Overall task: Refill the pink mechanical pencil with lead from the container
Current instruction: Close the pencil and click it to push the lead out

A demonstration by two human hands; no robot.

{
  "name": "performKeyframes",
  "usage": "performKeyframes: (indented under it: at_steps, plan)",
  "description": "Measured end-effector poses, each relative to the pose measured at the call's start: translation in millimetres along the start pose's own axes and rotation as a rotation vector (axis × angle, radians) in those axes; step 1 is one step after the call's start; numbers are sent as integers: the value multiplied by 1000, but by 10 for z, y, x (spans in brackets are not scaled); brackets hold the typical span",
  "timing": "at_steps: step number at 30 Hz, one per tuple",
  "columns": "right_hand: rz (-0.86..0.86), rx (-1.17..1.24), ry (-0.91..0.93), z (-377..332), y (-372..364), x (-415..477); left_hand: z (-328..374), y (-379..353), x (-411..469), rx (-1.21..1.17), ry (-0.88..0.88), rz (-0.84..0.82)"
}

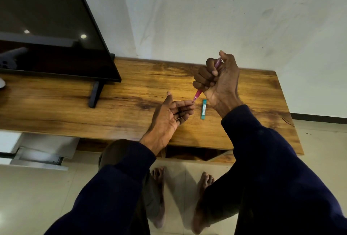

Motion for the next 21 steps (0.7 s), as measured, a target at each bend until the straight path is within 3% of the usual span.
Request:
performKeyframes:
  at_steps: [21]
  plan:
    - [46,110,-49,70,112,58,-13,-10,9,-41,13,-7]
Point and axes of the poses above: each hand's wrist, its own x-axis towards the middle knuckle, its own y-axis out of the back of the hand, z = x × y, the point moved 9 cm from there along x, towards the middle knuckle, and after that the axes turned 9 degrees about -x, right-handed, at the moved point
